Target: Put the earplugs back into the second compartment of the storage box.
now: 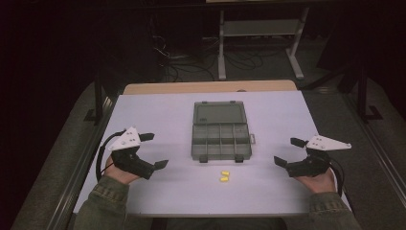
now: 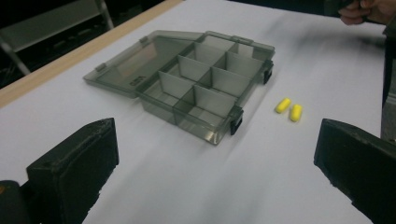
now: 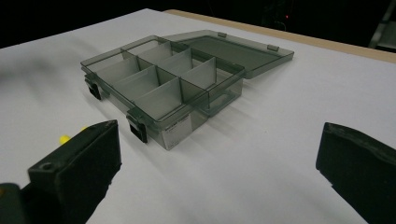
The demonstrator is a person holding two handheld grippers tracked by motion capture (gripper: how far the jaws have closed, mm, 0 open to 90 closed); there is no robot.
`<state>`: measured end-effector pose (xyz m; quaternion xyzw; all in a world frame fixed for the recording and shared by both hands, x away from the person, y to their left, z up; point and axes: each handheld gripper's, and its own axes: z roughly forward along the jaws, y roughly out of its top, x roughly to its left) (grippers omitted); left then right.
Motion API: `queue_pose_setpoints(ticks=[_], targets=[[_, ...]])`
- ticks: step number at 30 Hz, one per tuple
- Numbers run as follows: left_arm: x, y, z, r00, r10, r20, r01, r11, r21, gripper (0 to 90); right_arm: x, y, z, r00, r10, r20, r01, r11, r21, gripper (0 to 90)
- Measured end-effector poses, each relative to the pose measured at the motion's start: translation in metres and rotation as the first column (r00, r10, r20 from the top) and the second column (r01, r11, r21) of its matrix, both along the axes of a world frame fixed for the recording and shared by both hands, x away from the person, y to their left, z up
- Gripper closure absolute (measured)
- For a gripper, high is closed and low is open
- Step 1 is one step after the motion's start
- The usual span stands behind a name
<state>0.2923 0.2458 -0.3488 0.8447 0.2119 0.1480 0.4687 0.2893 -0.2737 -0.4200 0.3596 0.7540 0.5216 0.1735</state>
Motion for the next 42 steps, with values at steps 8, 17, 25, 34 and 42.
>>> queue_pose_setpoints(ticks=[8, 17, 25, 34, 42], targets=[[0.004, -0.027, -0.004, 0.9974, -0.069, -0.017, 0.070, 0.9955, 0.064, 0.1, -0.002, -0.001, 0.000, 1.0000, -0.001, 0.002, 0.001, 1.000, 0.001, 0.0], [0.010, -0.061, -0.008, 0.9877, -0.149, -0.047, 0.153, 0.9842, 0.090, 0.1, -0.003, -0.002, 0.000, 0.9999, -0.002, 0.010, 0.002, 1.000, 0.005, 0.0], [0.011, -0.090, -0.012, 0.9723, -0.223, -0.069, 0.231, 0.9627, 0.141, 0.1, -0.003, -0.003, 0.000, 1.0000, 0.004, 0.007, -0.004, 1.000, 0.003, 0.0], [0.013, -0.117, -0.020, 0.9574, -0.275, -0.087, 0.286, 0.9468, 0.148, 0.1, -0.003, -0.001, -0.001, 0.9999, 0.010, -0.003, -0.010, 1.000, -0.004, 0.0], [0.010, -0.135, -0.030, 0.9418, -0.321, -0.101, 0.334, 0.9284, 0.164, 0.1, -0.003, -0.001, -0.002, 0.9999, 0.014, -0.006, -0.014, 1.000, -0.010, 0.0]])
